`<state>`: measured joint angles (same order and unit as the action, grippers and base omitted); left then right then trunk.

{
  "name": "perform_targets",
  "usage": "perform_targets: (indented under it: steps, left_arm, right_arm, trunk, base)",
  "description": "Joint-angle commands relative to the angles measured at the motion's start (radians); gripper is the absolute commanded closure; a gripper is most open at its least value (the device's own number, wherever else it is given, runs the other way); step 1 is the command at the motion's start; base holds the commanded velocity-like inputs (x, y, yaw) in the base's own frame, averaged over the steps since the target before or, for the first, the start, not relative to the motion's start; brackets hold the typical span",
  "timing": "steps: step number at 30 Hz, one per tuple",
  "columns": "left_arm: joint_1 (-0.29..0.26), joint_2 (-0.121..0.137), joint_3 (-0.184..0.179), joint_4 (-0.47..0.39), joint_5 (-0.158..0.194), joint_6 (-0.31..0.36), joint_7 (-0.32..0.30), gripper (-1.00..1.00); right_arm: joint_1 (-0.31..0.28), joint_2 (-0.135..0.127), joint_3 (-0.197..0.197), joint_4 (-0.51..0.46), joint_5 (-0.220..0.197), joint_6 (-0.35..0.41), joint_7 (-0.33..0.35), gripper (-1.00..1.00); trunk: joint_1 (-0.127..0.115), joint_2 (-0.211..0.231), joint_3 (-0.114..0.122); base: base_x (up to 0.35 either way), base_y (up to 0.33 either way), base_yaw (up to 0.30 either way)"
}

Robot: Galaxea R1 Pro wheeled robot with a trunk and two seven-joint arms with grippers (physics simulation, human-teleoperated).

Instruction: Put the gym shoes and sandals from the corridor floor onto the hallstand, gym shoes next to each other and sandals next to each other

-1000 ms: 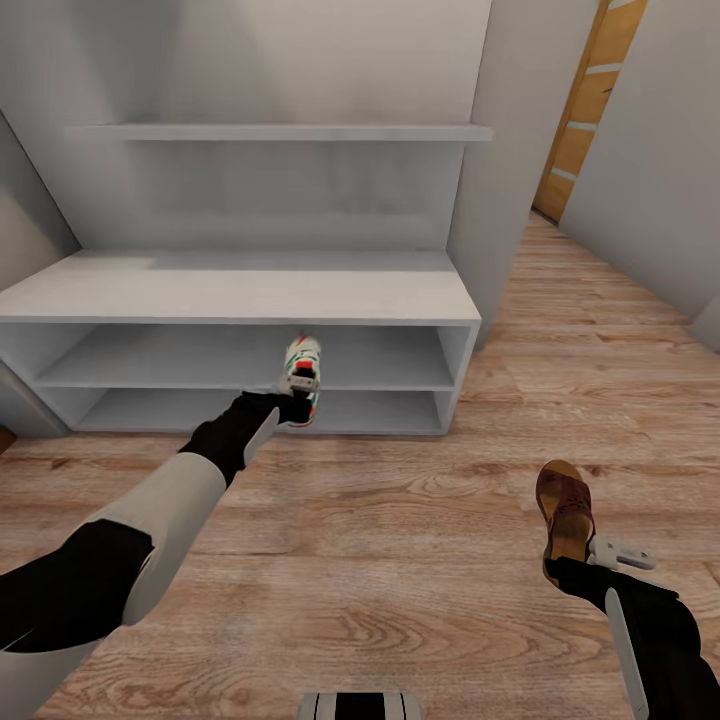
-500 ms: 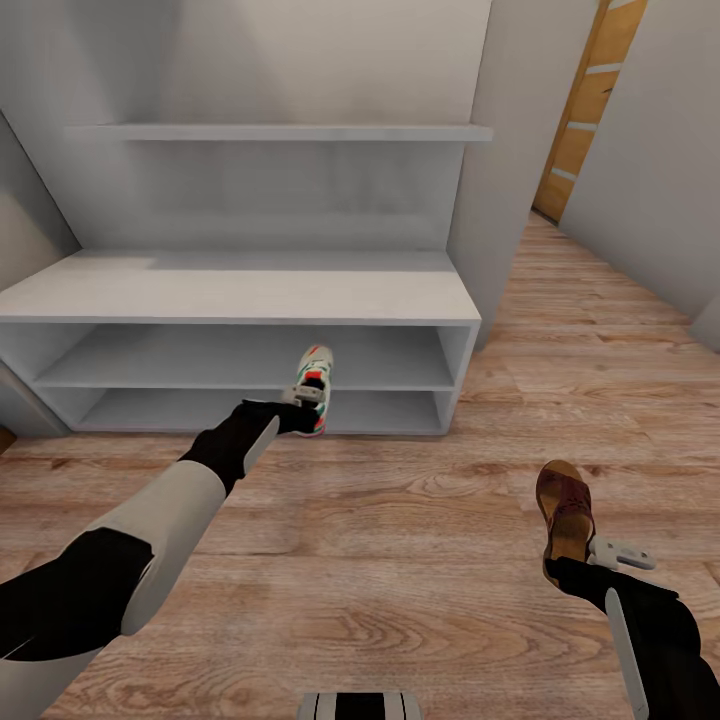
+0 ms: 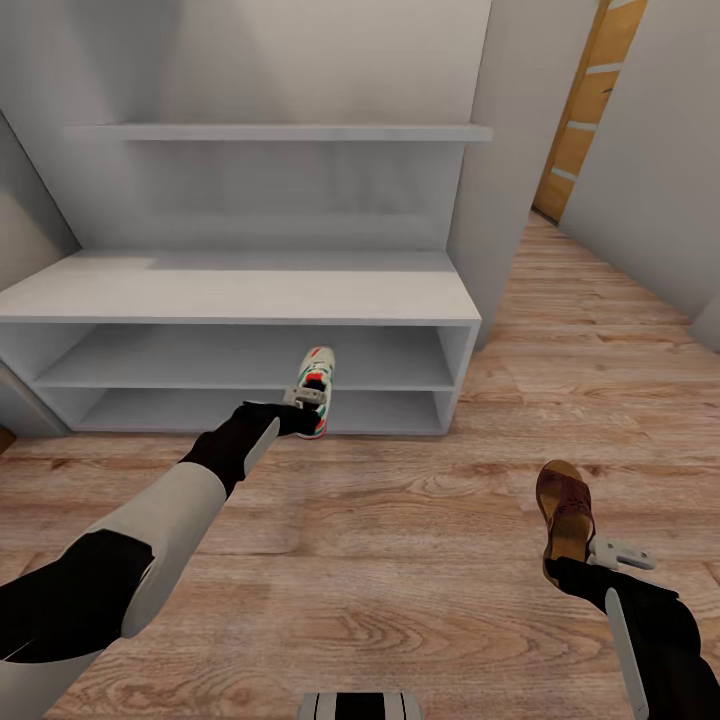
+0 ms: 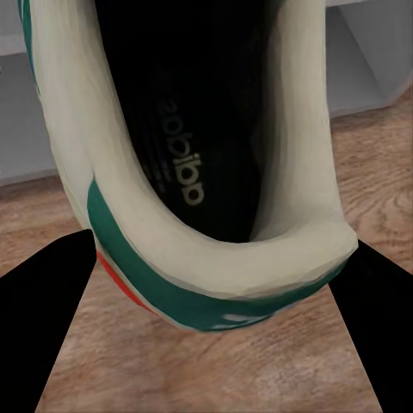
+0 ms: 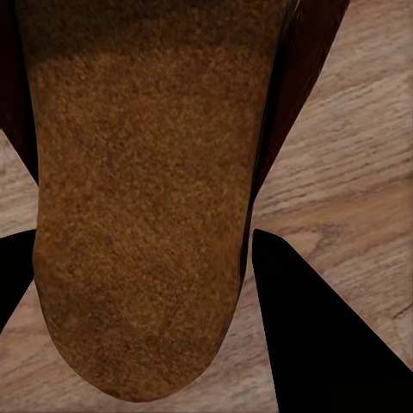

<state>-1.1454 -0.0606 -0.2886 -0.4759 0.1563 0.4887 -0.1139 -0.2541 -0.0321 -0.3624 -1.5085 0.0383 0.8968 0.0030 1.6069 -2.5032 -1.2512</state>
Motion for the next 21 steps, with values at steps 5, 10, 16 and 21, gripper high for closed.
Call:
perform_targets:
  steps: [5,10,16,21]
  left_arm:
    - [-0.001,0.001,0.0,-0.001,0.013,0.006,0.005,1.0]
    - [-0.001,0.002,0.007,0.0,0.019,0.011,0.005,1.0]
    - [-0.001,0.002,0.011,0.0,0.02,0.018,0.007,1.0]
    - [-0.001,0.002,0.014,0.0,0.02,0.019,0.007,1.0]
  right_arm:
    - [-0.001,0.0,0.0,-0.001,0.002,0.005,-0.003,1.0]
    - [-0.001,0.0,0.0,-0.001,0.002,0.005,-0.003,1.0]
    - [-0.001,0.0,0.0,-0.001,0.001,0.005,-0.002,1.0]
    - [-0.001,0.0,0.0,-0.001,0.002,0.005,-0.004,1.0]
  trunk:
    - [0.0,0.0,-0.001]
    - [0.0,0.0,-0.001]
    - [0.0,0.0,-0.001]
    - [0.0,0.0,-0.001]
  base:
    - [0.0,0.0,0.0]
    - [0.0,0.0,0.0]
    - [0.0,0.0,0.0]
    - [0.0,0.0,0.0]
